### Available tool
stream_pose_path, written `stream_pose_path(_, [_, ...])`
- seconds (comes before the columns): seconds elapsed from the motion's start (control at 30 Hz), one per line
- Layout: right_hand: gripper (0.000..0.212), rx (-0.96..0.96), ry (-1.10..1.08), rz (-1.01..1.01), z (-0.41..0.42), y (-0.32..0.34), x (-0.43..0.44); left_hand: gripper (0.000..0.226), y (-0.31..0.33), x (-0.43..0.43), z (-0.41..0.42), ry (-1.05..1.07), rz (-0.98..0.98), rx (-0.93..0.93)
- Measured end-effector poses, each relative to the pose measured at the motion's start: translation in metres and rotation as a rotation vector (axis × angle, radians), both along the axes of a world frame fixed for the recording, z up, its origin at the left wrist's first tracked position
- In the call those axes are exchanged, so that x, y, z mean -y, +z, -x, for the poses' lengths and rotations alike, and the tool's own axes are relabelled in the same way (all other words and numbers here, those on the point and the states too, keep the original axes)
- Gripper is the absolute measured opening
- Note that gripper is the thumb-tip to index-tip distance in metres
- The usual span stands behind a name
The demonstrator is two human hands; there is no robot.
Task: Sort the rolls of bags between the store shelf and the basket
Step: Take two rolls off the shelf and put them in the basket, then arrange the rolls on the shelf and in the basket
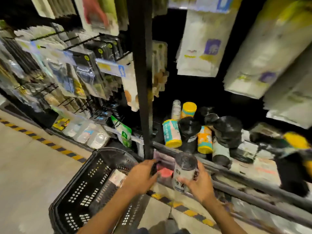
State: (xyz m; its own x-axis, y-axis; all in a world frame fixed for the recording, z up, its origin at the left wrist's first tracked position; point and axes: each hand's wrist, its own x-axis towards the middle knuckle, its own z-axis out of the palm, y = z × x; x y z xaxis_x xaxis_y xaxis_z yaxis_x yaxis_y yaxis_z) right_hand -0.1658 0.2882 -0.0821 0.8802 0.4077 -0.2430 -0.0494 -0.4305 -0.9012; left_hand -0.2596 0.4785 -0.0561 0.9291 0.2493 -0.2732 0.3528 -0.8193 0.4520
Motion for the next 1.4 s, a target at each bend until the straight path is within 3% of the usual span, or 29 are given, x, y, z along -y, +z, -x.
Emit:
stream_pose_path(0.23, [0.058,0.131,-0.579,0.021,0.071,0.025,0.095,0.053,0.011,0.073,-0.05,-0.521,0.004,0.023])
stream_pose_path(0.43, [0.069,0.168,-0.948,0.038,0.152,0.037,0.186,0.047,0.017,0.194,-0.056,-0.919,0.105,0.071])
stream_pose_path(0.7, [0.07,0.155,-1.36,0.094,0.234,0.026,0.324,0.052,0.018,0.388,-0.03,-1.332,0.049,0.103])
stream_pose_path(1.07, [0.074,0.125,-1.558,0.059,0.279,0.021,0.499,0.053,0.018,0.621,-0.008,-1.549,0.031,0.059])
stream_pose_path(1.4, [0.072,0.054,-1.669,0.021,0.212,-0.006,0.66,0.052,-0.013,0.798,-0.084,-1.617,0.013,0.013])
